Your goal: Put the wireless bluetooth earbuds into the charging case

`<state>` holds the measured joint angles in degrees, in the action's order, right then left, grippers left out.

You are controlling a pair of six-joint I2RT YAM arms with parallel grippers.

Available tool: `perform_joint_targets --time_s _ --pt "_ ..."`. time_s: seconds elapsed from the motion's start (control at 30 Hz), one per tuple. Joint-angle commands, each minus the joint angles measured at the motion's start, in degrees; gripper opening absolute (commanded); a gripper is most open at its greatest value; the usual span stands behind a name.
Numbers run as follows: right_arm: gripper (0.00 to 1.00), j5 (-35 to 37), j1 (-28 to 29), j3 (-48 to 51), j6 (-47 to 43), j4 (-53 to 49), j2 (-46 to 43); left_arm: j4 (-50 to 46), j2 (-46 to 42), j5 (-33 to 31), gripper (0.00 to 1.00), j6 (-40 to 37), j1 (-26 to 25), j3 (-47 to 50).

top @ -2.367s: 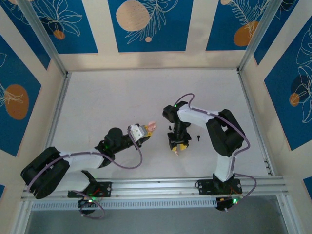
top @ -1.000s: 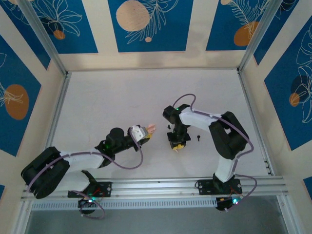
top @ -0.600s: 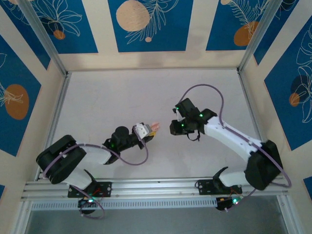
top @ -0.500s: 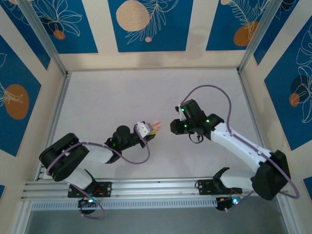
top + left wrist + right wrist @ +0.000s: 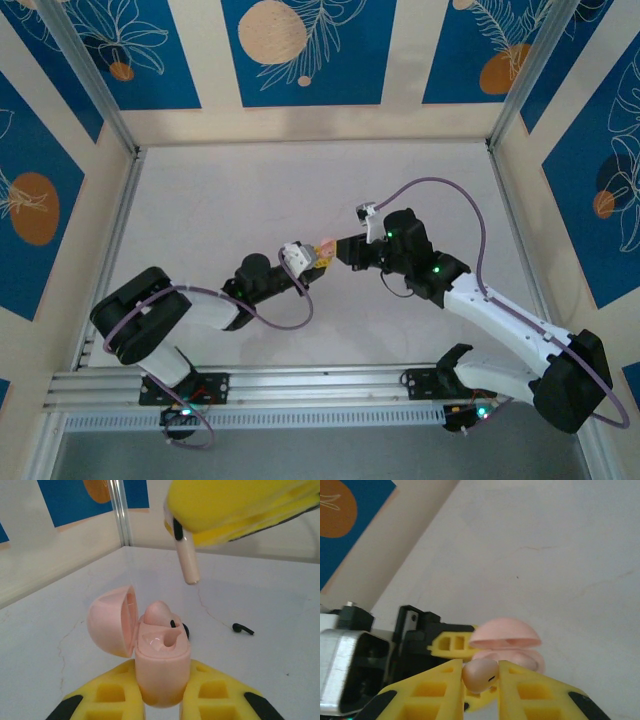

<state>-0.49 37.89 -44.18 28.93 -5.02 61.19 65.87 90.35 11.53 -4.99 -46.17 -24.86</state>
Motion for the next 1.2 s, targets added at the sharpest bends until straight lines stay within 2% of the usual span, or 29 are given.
perform_joint_targets --time_s 0.0,0.5,1.17 --pt "0.2 -1.05 0.72 0.68 -1.13 5.01 0.15 3.81 0.38 0.93 0.13 1.3 -0.5 -1.24" --pt "0.2 0.02 1.31 1.09 -1.64 5.84 2.36 8.64 0.34 0.62 0.13 3.97 -0.5 -0.63" --pt "0.2 3.02 1.49 2.67 -3.2 2.78 -0.83 11.52 -0.43 -0.6 0.14 4.58 -0.5 0.34"
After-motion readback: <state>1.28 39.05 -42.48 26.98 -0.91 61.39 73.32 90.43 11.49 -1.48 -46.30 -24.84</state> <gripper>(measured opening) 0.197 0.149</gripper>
